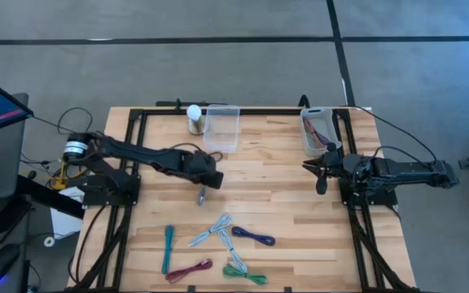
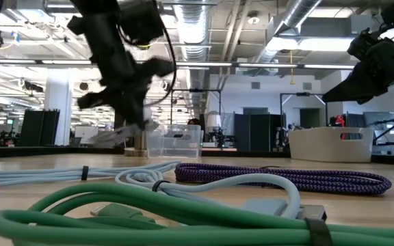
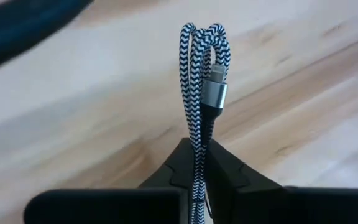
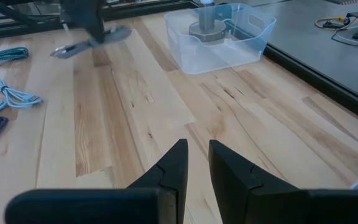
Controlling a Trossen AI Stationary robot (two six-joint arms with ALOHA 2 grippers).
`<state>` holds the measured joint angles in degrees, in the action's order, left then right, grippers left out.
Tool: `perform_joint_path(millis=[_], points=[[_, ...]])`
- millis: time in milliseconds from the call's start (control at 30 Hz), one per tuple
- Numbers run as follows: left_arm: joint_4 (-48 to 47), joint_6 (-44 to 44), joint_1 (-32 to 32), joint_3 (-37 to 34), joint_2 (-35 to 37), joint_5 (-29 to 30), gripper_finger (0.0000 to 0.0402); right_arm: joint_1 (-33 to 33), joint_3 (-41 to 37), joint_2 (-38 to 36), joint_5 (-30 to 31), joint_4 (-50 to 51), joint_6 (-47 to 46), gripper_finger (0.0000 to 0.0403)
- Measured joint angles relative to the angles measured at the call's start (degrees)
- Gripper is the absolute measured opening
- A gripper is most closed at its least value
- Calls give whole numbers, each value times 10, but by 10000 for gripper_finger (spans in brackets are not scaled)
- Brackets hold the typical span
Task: Pick & Place USB Port
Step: Put the black white charger cable into the transparent bin
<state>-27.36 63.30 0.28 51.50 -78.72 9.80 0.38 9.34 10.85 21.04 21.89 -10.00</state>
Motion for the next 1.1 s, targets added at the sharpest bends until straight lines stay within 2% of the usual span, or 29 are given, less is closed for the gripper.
perform_joint_path(millis=[267, 567, 733, 833, 967, 1100], points=[[127, -106, 71, 1, 65, 12, 16, 0, 0, 0, 0, 0, -1, 58], [236, -239, 197, 2, 68, 10, 16, 0, 0, 0, 0, -1, -1, 58], [333, -260, 251, 13, 41, -52, 16, 0, 0, 0, 0, -1, -1, 58], [334, -282, 256, 47, 9, -80, 16, -1, 0, 0, 0, -1, -1, 58], [320, -316, 248, 108, -35, -90, 16, -1, 0, 0, 0, -1, -1, 58], [231, -340, 251, 178, -68, -71, 16, -1, 0, 0, 0, -1, -1, 58]])
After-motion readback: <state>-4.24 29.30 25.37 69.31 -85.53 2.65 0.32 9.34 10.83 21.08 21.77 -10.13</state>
